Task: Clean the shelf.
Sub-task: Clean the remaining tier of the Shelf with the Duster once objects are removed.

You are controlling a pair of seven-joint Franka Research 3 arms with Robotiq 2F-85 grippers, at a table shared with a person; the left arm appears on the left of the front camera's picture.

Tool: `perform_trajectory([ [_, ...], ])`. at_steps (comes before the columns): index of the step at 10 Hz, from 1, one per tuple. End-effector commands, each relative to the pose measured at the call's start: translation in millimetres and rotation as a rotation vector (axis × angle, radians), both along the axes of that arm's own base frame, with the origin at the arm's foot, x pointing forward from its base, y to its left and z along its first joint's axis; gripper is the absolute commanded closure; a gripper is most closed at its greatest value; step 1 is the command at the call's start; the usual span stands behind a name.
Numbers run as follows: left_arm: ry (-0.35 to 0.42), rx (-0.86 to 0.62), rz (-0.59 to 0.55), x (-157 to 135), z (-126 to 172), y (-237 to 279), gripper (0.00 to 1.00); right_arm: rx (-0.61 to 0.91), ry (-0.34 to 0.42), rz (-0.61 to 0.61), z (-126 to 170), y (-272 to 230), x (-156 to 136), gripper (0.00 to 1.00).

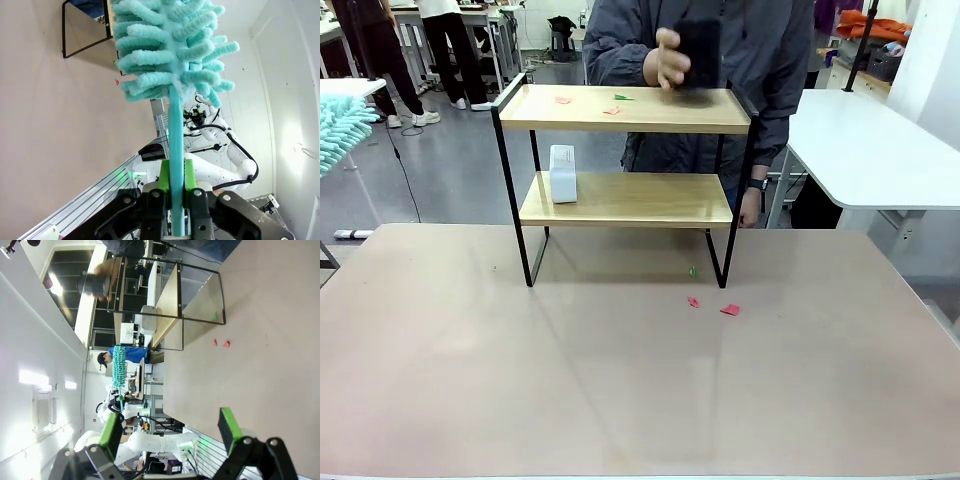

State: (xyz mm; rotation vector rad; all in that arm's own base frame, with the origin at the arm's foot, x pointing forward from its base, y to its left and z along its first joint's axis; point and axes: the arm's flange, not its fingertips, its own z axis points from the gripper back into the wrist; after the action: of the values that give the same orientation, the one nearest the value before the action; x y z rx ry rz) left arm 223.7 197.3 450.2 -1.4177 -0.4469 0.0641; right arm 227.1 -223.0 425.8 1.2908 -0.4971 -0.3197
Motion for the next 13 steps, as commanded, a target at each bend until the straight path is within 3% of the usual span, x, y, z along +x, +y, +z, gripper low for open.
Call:
perform_trajectory([
  [1,-0.025,0.006,-0.006,-2.9,-1.3,-0.6,0.88,0.002,-0.037,-0.003,0.2,0.9,1.6,0.0],
  [8,0.0,0.0,0.0,0.0,0.0,0.0,0.88,0.002,-0.037,-0.003,0.2,0.9,1.6,0.0],
  [9,0.035,-0.01,0.021,4.6,16.7,-6.1,0.88,0.002,-0.037,-0.003,0.2,0.9,1.6,0.0],
  [13,-0.032,0.154,0.045,41.6,139.5,-64.3,0.88,0.002,-0.037,-0.003,0.2,0.9,1.6,0.0],
])
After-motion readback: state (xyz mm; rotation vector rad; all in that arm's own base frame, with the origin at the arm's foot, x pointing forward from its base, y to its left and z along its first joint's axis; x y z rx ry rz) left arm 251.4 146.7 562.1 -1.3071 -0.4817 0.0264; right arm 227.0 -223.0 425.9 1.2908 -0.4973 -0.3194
